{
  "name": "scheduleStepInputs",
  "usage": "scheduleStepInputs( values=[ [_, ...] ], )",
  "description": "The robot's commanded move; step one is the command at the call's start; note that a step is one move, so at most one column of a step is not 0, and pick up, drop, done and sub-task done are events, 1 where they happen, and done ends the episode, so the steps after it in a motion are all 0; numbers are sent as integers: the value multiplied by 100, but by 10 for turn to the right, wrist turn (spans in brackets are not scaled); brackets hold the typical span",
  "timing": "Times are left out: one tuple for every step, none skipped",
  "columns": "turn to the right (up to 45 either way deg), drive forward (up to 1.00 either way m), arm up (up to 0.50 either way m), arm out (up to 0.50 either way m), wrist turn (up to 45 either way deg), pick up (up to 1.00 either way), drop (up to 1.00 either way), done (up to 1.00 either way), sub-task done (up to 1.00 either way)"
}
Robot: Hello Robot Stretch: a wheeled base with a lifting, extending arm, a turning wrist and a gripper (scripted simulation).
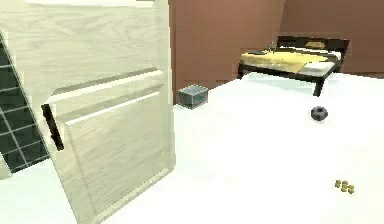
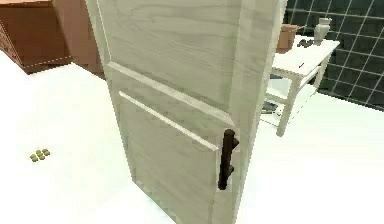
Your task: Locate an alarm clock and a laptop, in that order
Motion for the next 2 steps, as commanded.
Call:
scheduleStepInputs(
  values=[
    [270, 0, 0, 0, 0, 0, 0, 0, 0],
    [0, 100, 0, 0, 0, 0, 0, 0, 0]
  ],
)
